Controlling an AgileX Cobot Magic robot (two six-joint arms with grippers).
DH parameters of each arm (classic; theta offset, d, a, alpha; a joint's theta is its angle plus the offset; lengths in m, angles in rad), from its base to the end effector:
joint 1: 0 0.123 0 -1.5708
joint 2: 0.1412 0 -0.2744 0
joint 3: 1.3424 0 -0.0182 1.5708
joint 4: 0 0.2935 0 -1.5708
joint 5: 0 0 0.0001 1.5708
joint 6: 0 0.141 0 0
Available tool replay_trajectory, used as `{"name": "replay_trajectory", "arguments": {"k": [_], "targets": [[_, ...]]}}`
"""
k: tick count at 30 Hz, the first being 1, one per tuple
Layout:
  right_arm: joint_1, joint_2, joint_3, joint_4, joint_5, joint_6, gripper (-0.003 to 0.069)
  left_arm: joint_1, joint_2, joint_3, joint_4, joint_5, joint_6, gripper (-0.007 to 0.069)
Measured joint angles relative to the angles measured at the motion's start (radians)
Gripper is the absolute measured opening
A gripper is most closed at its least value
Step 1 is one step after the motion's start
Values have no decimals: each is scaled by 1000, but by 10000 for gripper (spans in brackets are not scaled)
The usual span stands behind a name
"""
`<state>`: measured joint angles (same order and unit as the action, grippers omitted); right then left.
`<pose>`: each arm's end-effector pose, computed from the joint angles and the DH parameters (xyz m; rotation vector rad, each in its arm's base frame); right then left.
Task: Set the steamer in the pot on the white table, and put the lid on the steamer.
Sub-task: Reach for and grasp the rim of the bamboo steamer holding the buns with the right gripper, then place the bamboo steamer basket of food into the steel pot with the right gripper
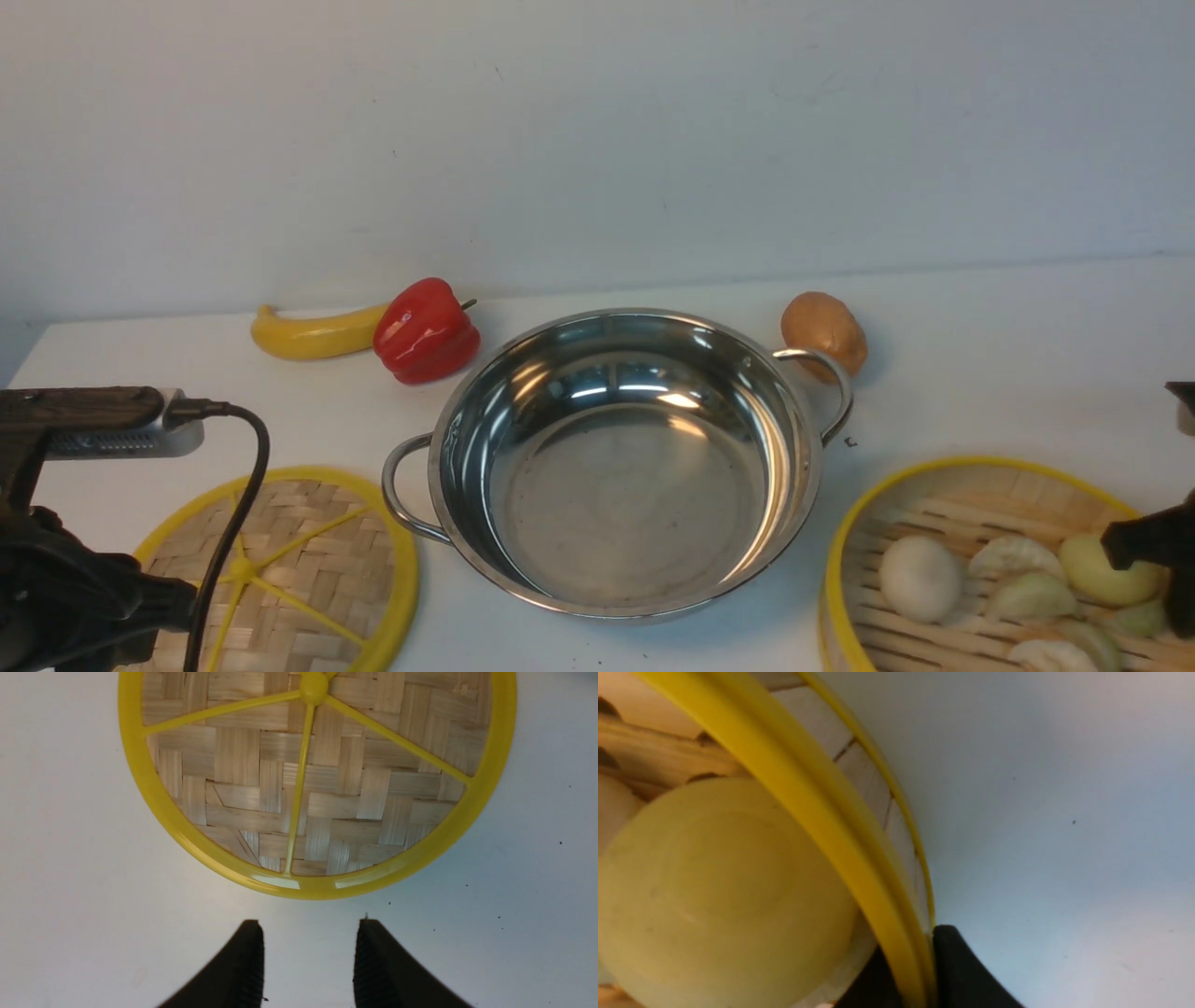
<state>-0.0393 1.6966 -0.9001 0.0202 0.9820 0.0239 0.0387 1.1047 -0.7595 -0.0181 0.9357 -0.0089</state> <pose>0.2898 -0.0090 0.0704 -0.1139 -3.0190 -0.0257 0.2526 0.0077 0.1946 -0.0768 2.7632 -0.0151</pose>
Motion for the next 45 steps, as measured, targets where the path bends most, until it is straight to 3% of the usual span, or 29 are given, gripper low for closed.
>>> {"name": "replay_trajectory", "arguments": {"k": [12, 27, 33, 41, 45], "targets": [[-1, 7, -118, -95, 222, 9, 51, 0, 0, 0, 0, -16, 0, 262], [-1, -83, -239, -155, 242, 5, 51, 0, 0, 0, 0, -20, 0, 262], [-1, -119, -307, -117, 249, -14, 51, 0, 0, 0, 0, -21, 0, 262], [2, -123, -404, 59, 257, -46, 51, 0, 0, 0, 0, -21, 0, 262], [58, -106, -462, 75, 262, -53, 51, 0, 0, 0, 0, -21, 0, 262]]}}
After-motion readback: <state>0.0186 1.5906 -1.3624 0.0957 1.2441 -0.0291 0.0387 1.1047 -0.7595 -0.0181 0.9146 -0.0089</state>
